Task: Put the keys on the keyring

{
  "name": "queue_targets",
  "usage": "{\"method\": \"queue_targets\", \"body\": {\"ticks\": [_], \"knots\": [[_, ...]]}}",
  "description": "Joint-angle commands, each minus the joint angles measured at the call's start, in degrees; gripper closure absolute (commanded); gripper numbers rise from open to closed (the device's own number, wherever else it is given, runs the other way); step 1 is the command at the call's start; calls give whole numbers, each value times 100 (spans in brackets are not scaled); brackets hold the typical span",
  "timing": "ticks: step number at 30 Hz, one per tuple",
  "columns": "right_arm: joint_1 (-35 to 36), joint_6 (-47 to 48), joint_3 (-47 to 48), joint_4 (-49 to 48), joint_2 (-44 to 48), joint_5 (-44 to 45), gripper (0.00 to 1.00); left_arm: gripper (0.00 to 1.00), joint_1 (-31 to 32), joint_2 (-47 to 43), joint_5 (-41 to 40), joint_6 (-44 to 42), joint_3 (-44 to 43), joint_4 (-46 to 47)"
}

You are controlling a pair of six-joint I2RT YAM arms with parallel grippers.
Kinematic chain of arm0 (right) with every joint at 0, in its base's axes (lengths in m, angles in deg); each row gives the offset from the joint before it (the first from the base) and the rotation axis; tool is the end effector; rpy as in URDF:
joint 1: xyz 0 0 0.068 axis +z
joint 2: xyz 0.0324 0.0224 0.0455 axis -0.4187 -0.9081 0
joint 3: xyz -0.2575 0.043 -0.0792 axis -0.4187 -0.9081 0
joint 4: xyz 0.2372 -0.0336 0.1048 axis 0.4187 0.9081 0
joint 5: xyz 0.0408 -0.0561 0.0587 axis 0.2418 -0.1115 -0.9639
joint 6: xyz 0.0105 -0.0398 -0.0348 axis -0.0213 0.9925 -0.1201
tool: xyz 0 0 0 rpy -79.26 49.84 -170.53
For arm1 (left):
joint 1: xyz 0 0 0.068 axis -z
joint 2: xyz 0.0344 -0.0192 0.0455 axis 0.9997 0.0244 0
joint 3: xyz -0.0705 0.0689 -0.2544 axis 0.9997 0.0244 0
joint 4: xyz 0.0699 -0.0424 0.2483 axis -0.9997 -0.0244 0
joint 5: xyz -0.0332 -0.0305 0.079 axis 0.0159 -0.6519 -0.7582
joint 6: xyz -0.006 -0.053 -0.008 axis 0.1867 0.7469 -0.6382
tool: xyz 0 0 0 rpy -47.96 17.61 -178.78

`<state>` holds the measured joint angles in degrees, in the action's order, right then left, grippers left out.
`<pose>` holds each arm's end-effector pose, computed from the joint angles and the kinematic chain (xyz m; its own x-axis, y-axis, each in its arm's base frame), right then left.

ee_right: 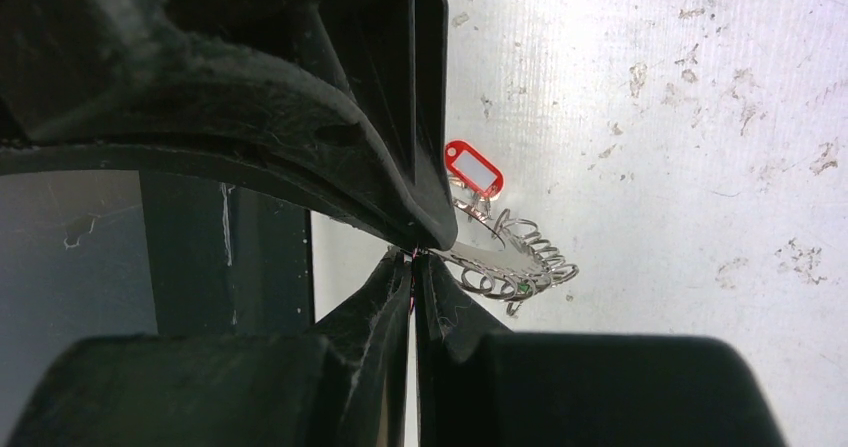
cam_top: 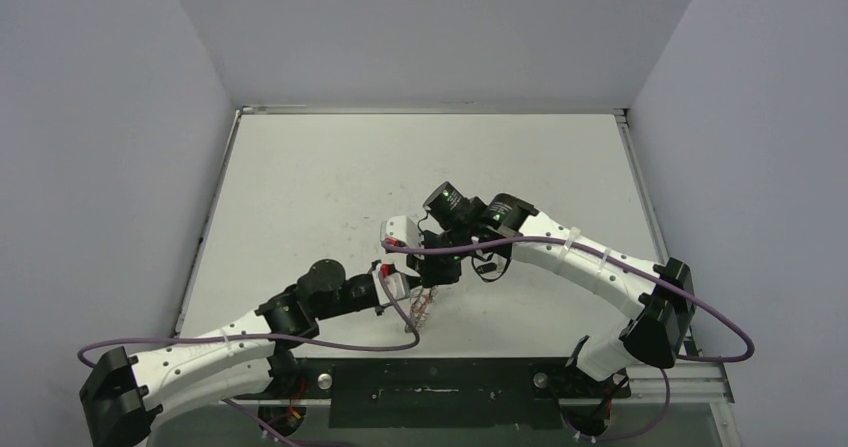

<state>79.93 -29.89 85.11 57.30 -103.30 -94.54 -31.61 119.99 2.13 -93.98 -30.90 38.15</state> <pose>0.1582 0.2599 0.3143 -0.1130 -0.7616 -0.6381 -0.9765 -0.0336 0.2130 0.0968 -0.1647 0.2424 0.1851 0.2397 -0.9530 0.9298 0.2711 0.2488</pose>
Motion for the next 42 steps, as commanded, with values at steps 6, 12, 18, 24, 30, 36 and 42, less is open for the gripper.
{"method": "queue_targets", "body": {"ticks": [6,12,18,24,30,36,42], "knots": [[-45,-294,92,-613,31,129,88,100,-4,-457,-201,562,253,512],[-233,-478,-146,-969,229,-28,69,100,-4,-604,-337,642,454,564],[-612,-534,-599,-1313,462,-696,67,100,-1,-705,-420,688,566,622],[-798,-352,-1161,-1889,643,-1361,66,100,4,-746,-402,671,596,664],[-798,213,-1688,-2605,845,-1747,61,100,5,-762,-372,667,587,642],[-795,564,-2240,-3399,1112,-1803,57,100,7,-745,-344,653,563,639],[-787,592,-2508,-3945,1099,-1865,57,100,5,-744,-298,638,543,639]]}}
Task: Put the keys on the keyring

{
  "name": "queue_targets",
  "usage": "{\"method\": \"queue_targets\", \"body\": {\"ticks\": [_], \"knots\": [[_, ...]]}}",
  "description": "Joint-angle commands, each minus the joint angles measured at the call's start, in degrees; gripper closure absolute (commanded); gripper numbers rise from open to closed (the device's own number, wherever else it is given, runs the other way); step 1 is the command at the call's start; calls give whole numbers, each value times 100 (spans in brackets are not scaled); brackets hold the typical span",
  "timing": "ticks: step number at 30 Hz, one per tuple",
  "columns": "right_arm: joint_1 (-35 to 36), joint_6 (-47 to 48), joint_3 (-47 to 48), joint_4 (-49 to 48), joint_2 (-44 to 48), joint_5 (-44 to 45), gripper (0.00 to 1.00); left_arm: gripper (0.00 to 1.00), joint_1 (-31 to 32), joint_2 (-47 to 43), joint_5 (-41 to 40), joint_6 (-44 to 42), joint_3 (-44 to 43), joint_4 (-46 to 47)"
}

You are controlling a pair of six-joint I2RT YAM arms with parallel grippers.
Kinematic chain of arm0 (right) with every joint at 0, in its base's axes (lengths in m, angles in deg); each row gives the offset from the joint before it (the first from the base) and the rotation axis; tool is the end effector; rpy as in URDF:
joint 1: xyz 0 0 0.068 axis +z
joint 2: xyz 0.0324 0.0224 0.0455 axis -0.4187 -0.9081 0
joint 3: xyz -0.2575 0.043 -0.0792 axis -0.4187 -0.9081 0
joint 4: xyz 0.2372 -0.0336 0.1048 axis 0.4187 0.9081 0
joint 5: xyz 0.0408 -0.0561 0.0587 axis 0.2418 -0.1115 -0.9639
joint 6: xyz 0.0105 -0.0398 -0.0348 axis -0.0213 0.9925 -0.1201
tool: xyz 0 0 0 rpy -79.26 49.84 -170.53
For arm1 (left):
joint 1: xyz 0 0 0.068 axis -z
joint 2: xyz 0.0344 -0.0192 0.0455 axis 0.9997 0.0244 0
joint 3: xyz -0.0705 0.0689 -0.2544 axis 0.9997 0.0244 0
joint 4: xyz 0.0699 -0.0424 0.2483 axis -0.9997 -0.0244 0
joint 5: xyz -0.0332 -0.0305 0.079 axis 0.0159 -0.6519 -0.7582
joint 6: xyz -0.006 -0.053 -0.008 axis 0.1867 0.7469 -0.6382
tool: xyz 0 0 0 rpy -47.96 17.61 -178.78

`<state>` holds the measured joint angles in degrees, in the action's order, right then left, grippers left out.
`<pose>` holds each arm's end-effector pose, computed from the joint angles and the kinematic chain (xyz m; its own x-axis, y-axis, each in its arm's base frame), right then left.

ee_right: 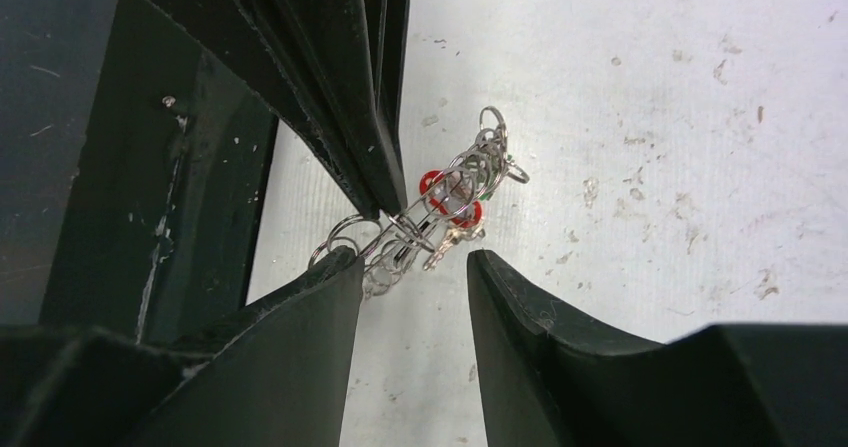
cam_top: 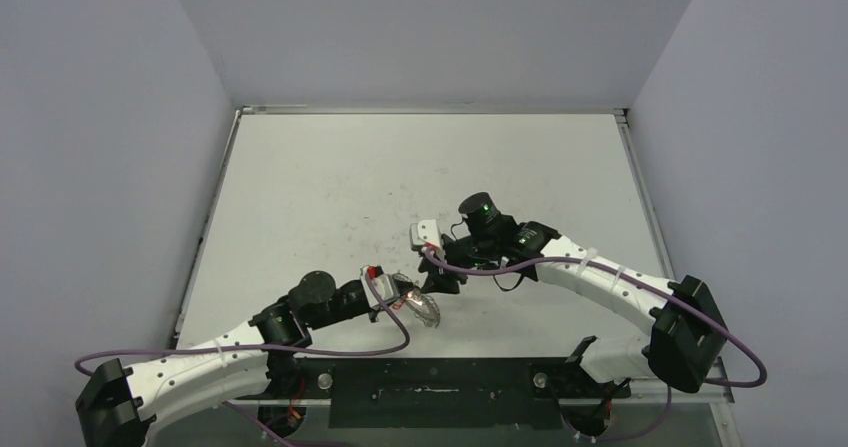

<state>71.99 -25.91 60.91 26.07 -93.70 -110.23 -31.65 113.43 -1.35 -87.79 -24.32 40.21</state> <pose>0.1698 0.2220 0.2662 -0.0145 -0.4807 -0.8768 -0.9794 -0.1696 0.1092 0.0882 -0.1473 0.2237 0.0986 0.1906 -0.9767 0.9204 0.3557 0.1623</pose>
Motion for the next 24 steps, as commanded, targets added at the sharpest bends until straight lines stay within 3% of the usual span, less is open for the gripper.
{"method": "queue_targets", "body": {"ticks": [1,11,24], "knots": [[4,194,-109,-883,118,-341,58,100,9,-88,58,21,-122,430],[22,306,-99,-1024,-101,-696,77,100,9,-123,66,5,-141,402],[5,802,-119,-563,-223,-812,79,100,9,-123,50,-32,-155,372]]}}
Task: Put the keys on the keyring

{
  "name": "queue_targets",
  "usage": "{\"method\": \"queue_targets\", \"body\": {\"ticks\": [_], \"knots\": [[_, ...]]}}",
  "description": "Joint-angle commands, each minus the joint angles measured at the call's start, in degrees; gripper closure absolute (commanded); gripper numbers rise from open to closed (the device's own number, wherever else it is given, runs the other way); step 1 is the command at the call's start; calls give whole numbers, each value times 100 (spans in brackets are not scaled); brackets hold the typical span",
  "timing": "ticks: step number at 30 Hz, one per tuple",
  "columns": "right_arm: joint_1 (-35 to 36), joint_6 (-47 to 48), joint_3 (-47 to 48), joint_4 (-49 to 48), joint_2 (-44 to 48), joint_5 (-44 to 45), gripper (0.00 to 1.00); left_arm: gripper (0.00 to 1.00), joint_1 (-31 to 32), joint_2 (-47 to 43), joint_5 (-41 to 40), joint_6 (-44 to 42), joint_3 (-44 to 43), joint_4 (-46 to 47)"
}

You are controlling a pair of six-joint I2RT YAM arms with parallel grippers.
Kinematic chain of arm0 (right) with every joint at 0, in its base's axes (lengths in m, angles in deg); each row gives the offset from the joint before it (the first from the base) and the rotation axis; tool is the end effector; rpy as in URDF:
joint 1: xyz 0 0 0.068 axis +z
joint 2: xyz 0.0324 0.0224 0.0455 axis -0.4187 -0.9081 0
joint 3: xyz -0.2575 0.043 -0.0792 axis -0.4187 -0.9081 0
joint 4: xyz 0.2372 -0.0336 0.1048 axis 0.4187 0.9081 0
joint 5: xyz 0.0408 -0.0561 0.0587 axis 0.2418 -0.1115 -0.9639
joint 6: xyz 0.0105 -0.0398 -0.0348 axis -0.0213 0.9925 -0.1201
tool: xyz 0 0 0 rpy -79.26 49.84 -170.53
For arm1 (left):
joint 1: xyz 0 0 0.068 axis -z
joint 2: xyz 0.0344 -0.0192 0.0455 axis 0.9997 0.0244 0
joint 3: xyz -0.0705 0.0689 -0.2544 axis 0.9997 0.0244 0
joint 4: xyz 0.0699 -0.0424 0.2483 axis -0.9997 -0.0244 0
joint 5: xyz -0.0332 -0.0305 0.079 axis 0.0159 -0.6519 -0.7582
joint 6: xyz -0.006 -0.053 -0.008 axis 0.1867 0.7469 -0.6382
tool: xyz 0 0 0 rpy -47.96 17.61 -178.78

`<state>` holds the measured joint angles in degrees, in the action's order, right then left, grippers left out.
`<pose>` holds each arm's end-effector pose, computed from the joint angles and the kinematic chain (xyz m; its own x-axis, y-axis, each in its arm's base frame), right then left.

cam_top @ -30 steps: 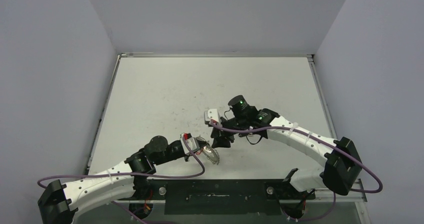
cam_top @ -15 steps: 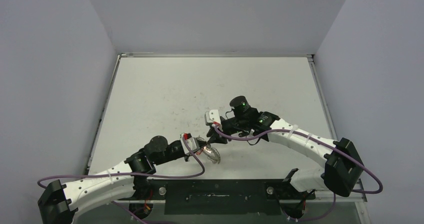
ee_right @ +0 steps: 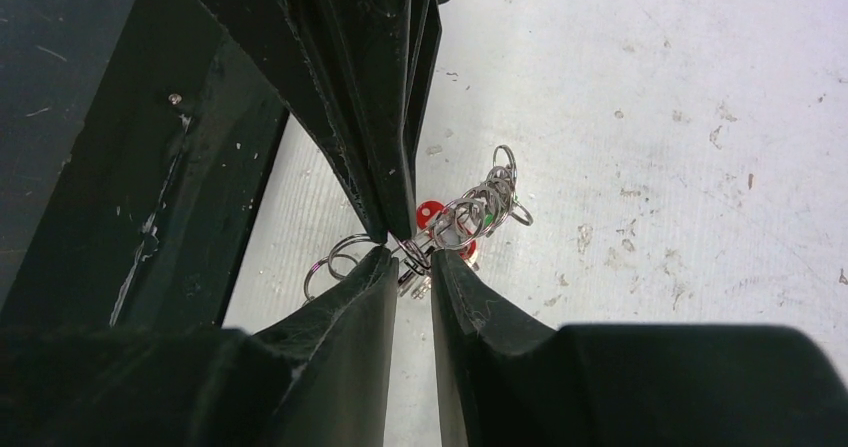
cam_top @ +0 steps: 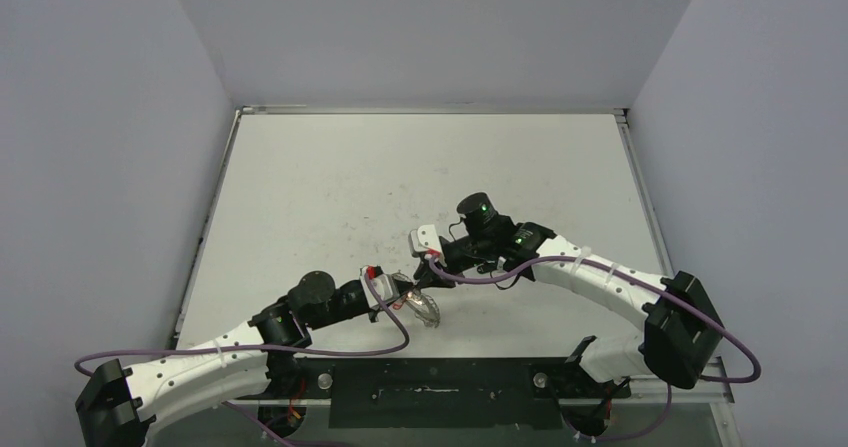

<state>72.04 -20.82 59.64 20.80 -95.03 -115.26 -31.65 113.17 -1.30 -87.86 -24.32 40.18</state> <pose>0.1717 0.2274 0.2612 0.0902 -0.3917 -0.9157 -0.9604 -0.2777 0.0241 0.0879 -0.1469 0.2243 0.1019 0.1876 -0.9769 0.9203 0.3552 0.1642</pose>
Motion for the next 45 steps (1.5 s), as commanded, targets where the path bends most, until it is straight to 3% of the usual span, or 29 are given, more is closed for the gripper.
{"method": "queue_targets", "body": {"ticks": [1,8,17,24,29,34,39,42,45], "knots": [[0,312,25,-21,-127,-319,81,100,9,-97,46,-25,-157,370],[0,346,104,22,-191,-455,100,100,9,-120,46,-33,-151,334],[159,303,828,1402,-146,346,100,100,9,-327,-166,0,-140,194],[413,-372,2099,2910,-631,1183,100,68,14,-466,-362,-100,-304,-273],[589,-530,3021,3996,-1096,1639,100,55,11,-410,-437,-175,-448,-493],[775,-511,3426,4344,-1262,1977,100,64,7,-346,-340,-266,-543,-536],[875,-517,3521,4369,-1349,2023,100,82,9,-298,-129,-327,-550,-473],[938,-547,3574,4350,-1411,2038,100,80,9,-214,4,-321,-529,-305],[974,-587,3625,4312,-1464,2077,100,70,9,-52,119,-285,-528,-142]]}}
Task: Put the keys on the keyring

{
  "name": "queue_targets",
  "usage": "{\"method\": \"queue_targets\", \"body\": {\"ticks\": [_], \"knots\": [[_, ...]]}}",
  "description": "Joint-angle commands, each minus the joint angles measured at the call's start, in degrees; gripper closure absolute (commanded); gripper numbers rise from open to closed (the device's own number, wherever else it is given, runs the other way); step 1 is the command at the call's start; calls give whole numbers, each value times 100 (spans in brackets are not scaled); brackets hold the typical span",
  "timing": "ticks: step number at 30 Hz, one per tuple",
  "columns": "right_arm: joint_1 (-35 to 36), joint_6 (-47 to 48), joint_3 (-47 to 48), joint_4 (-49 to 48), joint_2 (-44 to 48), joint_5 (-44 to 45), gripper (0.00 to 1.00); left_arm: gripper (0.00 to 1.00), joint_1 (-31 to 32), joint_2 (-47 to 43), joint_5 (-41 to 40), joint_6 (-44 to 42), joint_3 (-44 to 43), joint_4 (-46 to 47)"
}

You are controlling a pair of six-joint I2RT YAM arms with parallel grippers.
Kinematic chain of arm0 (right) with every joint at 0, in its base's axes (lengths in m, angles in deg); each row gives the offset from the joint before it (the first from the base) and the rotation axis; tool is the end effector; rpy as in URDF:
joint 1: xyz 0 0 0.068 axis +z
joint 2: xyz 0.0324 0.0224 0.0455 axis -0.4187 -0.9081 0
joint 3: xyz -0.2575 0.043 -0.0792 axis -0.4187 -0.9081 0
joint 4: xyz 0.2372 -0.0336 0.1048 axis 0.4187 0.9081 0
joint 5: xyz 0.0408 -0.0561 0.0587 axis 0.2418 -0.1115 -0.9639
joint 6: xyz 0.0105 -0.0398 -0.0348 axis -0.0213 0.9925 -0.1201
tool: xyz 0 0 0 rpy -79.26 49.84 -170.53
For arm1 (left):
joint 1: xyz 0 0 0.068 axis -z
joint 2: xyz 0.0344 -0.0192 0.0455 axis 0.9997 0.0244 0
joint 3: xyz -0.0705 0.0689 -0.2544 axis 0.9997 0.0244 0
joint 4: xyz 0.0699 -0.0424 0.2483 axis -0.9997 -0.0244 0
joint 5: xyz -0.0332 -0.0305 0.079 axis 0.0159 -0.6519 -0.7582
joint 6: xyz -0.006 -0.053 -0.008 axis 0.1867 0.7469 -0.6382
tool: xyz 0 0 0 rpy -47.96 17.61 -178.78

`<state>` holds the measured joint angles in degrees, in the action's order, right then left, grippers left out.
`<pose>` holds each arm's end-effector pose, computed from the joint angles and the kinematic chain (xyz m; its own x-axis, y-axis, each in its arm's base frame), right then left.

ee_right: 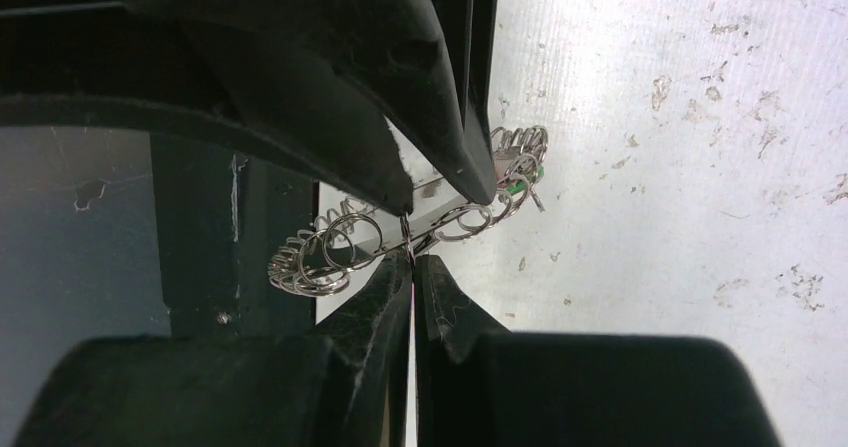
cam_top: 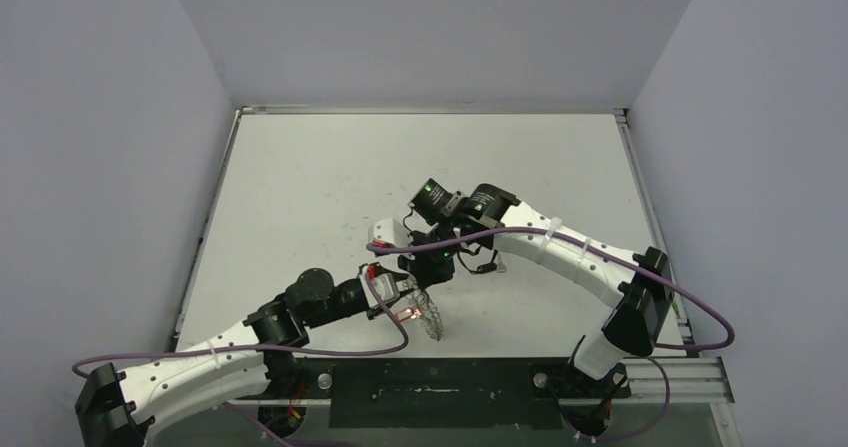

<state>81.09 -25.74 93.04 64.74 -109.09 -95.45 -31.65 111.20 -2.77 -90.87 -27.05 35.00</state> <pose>0.1618 0.2772 0.3201 -0.0603 -0.8014 -0.5951 -0.9667 -0.1017 0.2349 0.0869 -0.1437 0.2367 0.1432 0.2184 -0.9653 0.9049 0.3660 0.2171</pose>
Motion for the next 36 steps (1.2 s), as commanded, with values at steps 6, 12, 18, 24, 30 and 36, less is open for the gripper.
{"method": "queue_targets", "body": {"ticks": [6,12,18,24,30,36], "knots": [[118,-106,334,-106,-133,160,100,71,9,318,412,51,-271,492],[155,-114,328,-125,-152,138,100,91,9,427,397,118,-202,776],[191,-105,337,-121,-187,122,100,82,9,530,317,194,-202,900],[203,-96,322,-123,-225,175,100,86,10,426,297,248,-158,998],[203,-105,328,-169,-206,139,100,98,9,325,289,265,-62,984],[217,-82,324,-198,-201,89,100,100,15,459,292,228,-95,980]]}}
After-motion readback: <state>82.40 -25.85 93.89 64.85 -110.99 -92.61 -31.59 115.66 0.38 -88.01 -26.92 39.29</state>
